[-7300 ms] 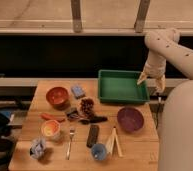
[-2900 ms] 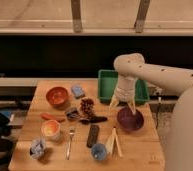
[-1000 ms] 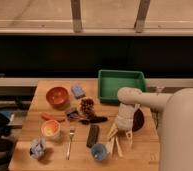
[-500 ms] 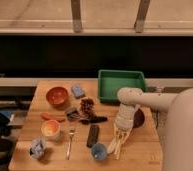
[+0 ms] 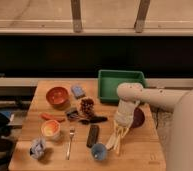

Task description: Place banana in tray

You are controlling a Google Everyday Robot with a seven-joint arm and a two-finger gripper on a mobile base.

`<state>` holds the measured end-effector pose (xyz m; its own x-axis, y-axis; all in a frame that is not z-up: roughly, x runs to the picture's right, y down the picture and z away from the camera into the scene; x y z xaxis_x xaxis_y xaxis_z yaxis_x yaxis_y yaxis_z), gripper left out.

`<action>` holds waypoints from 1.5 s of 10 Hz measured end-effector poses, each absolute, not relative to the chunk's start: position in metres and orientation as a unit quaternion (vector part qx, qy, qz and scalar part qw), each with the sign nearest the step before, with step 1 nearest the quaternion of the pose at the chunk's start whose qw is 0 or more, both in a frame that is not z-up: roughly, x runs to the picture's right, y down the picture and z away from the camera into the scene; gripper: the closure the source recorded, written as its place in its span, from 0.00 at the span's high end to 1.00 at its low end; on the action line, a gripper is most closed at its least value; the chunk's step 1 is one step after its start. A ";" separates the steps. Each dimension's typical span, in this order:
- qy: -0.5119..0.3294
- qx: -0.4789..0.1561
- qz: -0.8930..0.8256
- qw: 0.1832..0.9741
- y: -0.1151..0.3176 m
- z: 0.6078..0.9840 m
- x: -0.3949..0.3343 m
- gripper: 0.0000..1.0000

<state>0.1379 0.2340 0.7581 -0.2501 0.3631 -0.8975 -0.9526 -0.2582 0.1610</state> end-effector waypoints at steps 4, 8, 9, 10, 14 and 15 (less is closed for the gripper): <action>0.327 -0.335 0.710 0.527 0.141 0.724 0.137 0.00; 0.266 -0.295 0.739 0.544 0.042 0.729 0.160 0.00; 0.251 -0.287 0.749 0.542 0.022 0.741 0.167 0.00; 0.235 -0.278 0.761 0.537 0.004 0.752 0.175 0.00; 0.196 -0.267 0.797 0.505 -0.037 0.779 0.203 0.00; 0.197 -0.267 0.797 0.505 -0.037 0.780 0.202 0.00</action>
<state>0.2023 -0.0369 0.7798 -0.3475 0.6997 -0.6242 -0.9098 -0.4128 0.0438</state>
